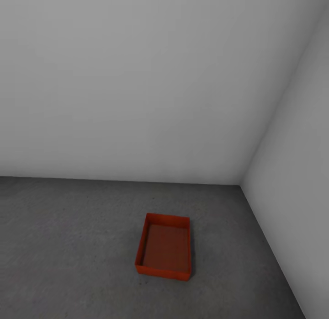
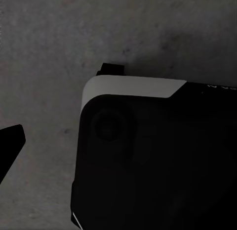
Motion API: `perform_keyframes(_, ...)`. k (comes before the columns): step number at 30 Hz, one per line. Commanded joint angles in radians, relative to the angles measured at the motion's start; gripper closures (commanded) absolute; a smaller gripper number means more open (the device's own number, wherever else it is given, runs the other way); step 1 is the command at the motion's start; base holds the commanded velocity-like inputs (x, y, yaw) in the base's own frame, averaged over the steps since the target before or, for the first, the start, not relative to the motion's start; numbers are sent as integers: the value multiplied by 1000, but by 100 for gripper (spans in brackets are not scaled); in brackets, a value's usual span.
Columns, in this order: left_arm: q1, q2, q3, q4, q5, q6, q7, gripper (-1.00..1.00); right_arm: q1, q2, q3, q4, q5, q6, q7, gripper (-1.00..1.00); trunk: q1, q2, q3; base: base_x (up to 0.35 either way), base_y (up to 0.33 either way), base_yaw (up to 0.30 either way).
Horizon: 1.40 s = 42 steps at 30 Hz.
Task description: Move the two storage containers from the living room to the garage. In the garage, place one container on the floor and stack the other container on top of it (either order is fine).
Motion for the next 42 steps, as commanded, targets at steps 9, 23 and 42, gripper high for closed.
perform_keyframes(9, -1, 0, 4, 1, 6, -4, 0, -100, -1, 0, 9, 3, -15, -4, 55, -100, 0, -1, 4, 0, 0, -54)
perform_keyframes(23, -1, 0, 4, 1, 6, -4, 0, -100, -1, -1, 7, 3, -17, -4, 59, -100, 0, -1, 20, 0, 0, -190)
perform_keyframes(42, -1, 0, 2, 1, 3, -10, 0, -100, -1, -4, 5, 3, -19, -4, 59, -100, 0, -1, 42, 0, 0, -177)
